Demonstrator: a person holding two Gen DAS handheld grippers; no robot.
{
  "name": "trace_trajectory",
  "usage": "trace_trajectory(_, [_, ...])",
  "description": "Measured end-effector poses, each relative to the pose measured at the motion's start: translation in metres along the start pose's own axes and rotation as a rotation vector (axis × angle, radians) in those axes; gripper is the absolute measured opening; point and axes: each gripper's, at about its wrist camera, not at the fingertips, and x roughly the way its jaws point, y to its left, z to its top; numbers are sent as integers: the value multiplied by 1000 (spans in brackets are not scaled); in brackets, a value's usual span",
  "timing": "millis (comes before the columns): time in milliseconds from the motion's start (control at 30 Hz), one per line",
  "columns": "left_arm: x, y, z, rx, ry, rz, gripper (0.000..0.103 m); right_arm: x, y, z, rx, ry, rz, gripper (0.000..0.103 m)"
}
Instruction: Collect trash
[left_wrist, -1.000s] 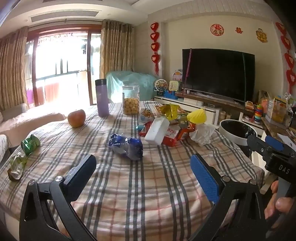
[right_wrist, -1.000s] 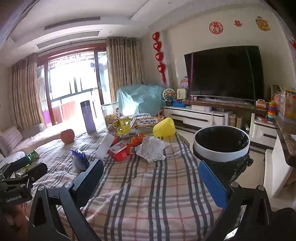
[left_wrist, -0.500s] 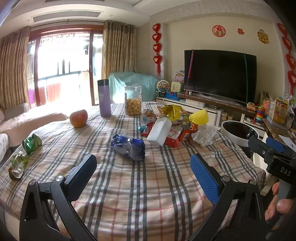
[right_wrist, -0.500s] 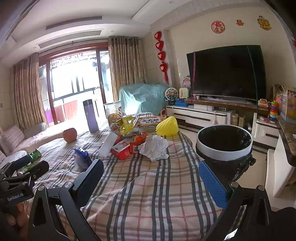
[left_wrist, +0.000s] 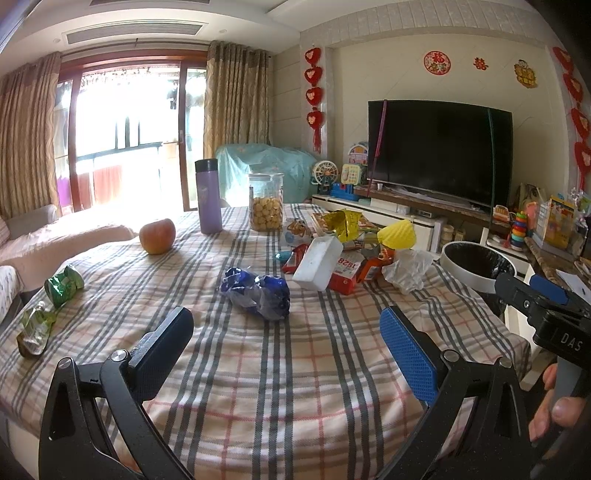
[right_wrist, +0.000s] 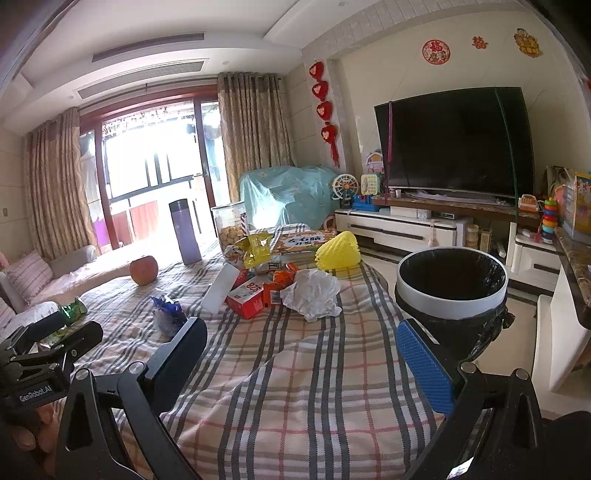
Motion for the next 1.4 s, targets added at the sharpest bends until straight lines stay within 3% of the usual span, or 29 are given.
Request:
trace_trajectory(833, [5,1,-5,-10,15,-8,103,4,2,-1,3,22,14,103])
trace_trajectory(1400, [54,14,-11,-38,123,2,103,40,-7,1,12,118,40,103])
